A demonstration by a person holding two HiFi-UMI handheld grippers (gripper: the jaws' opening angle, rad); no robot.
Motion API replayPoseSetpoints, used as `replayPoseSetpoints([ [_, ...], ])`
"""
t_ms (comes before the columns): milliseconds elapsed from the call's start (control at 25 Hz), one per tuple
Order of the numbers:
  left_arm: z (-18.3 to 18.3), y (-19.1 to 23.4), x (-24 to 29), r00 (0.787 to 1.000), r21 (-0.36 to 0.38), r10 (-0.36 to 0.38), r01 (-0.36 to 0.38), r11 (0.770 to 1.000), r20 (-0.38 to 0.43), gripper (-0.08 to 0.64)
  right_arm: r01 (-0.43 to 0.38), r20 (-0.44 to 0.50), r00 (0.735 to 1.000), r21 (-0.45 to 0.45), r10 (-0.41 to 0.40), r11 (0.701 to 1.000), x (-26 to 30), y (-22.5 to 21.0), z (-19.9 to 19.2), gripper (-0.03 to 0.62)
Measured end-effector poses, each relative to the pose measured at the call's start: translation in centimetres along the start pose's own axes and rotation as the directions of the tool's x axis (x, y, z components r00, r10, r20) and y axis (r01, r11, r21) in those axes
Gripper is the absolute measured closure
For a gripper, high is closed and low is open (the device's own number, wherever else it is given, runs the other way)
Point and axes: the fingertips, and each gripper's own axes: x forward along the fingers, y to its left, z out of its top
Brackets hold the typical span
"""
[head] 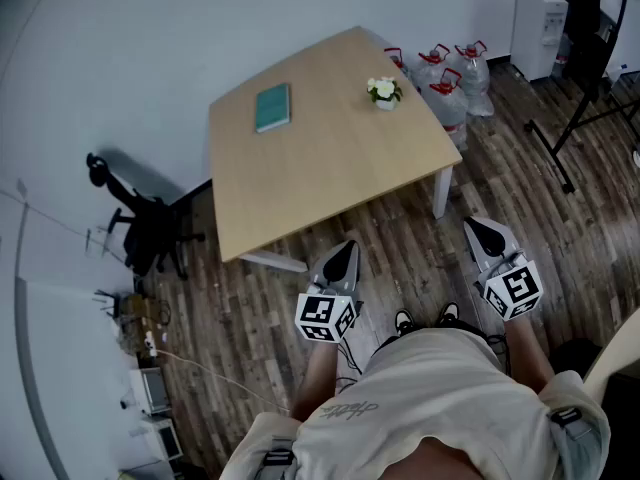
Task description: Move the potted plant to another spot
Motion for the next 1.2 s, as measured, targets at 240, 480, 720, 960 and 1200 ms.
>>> replayPoseSetpoints([
  [240,0.3,-0.1,0.2,1.0,0.004,0.0,0.0,1.0,0.007,0.545,0.002,-0.006,1.0,0.021,-0.002,1.0,-0.2,-0.4,-0.7,0.591],
  [480,0.2,-0.4,0.2,1.0,-0.014,0.013,-0.013,1.0,0.011,0.545,0.058,0.014,0.998,0.089,-0.06,0.994,-0.9,-1.8,-0.8,0.589],
  [720,-0.7,-1.4,0.5,1.0,-0.017,-0.004,0.004,1.0,-0.01,0.545,0.046,0.004,0.999,0.07,-0.047,0.996,-1.4,-1.6,-1.3,0.589],
  [960,-1.0,-1.3,0.5,1.0,-0.019,0.008,-0.008,1.0,-0.011,0.545,0.04,0.0,0.999,0.07,-0.04,0.997,-1.6,-1.7,-1.9,0.589],
  [1200,-1.3,-1.7,0.4,1.0,-0.029,0.014,-0.014,0.999,-0.014,0.545,0.025,-0.003,1.0,0.053,-0.025,0.998,-1.7,-1.7,-1.5,0.589],
])
